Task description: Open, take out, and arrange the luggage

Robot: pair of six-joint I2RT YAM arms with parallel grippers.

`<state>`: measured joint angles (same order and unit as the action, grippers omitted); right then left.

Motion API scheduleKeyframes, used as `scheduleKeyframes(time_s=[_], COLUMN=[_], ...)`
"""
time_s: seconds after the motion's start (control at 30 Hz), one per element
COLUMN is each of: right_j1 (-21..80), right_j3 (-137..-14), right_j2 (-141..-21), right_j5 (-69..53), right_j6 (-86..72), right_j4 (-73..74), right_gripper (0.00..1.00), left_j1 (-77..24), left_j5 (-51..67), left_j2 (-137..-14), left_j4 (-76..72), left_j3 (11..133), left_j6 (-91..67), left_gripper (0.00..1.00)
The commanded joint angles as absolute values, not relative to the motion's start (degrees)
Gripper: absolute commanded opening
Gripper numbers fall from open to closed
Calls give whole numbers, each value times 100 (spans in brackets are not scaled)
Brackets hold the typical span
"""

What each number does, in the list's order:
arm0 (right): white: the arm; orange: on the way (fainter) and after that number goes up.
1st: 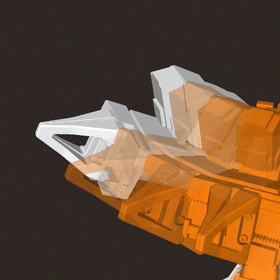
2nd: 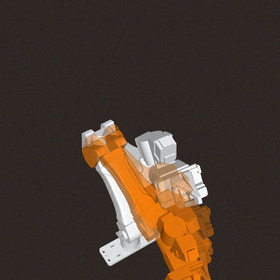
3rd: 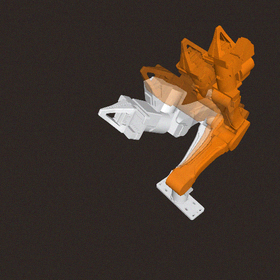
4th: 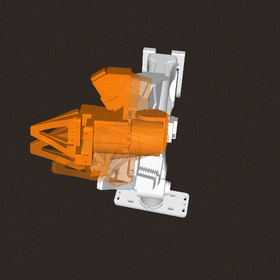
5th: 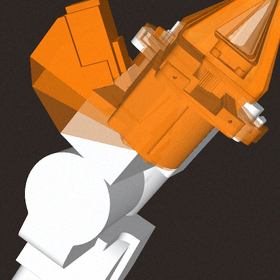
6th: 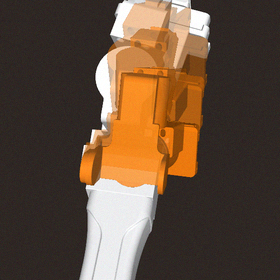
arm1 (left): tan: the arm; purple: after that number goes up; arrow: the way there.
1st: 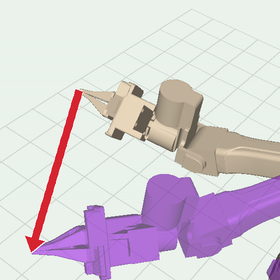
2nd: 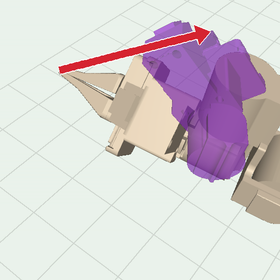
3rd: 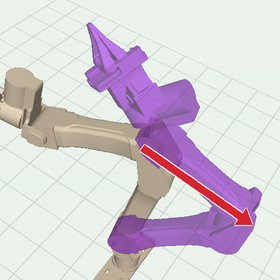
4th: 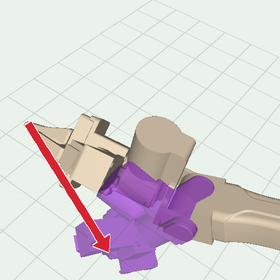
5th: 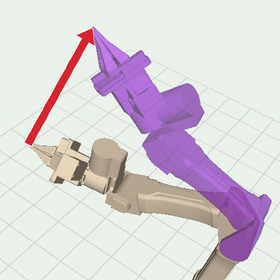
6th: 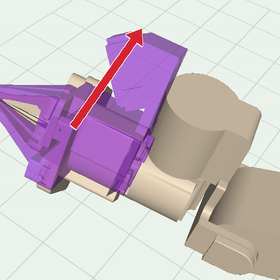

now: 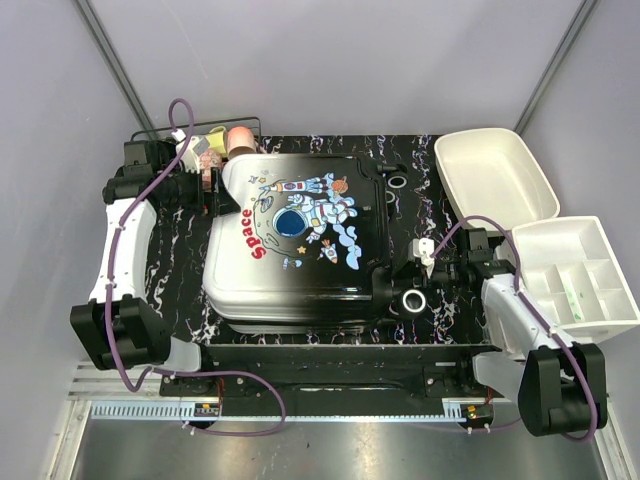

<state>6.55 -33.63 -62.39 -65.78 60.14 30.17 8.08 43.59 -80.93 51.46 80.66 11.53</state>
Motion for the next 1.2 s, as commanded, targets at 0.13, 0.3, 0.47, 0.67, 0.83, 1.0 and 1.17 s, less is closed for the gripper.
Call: scheduleKeyframes(time_s=[0.13,0.3,0.47,0.67,0.83,1.0,1.17], right_j1=[809,932,932,914,809,800,791], right_j3=[-3357,-3471,-3594,-3814,-3911,-3929,-4069], right_j2=[-6565,-6767,-6794,-6610,-6784,-7127,-7558], right_j5=[-6565,-6460,-6504,-6294,-5881,-4827,-4176], right_j6=[7013,7058,7014,6137,4855,3798,2550], right_j4=[3594,3700,3840,3343,2208,784,-585], right_gripper=[53,41,17,0,0,0,0], left_j1=[721,729,747,817,1002,1037,1107], left_j5=[5142,5142,5098,4878,4834,4729,4614], left_j2=[-8279,-8314,-8341,-8446,-8604,-8745,-8903], left_j4=[4904,4887,4887,4887,4887,4922,4983], left_j3=[8350,8332,8253,8227,8253,8332,8429], left_j6=[1002,993,1028,1081,1090,1212,1204], left_gripper=[87,86,86,85,84,84,84])
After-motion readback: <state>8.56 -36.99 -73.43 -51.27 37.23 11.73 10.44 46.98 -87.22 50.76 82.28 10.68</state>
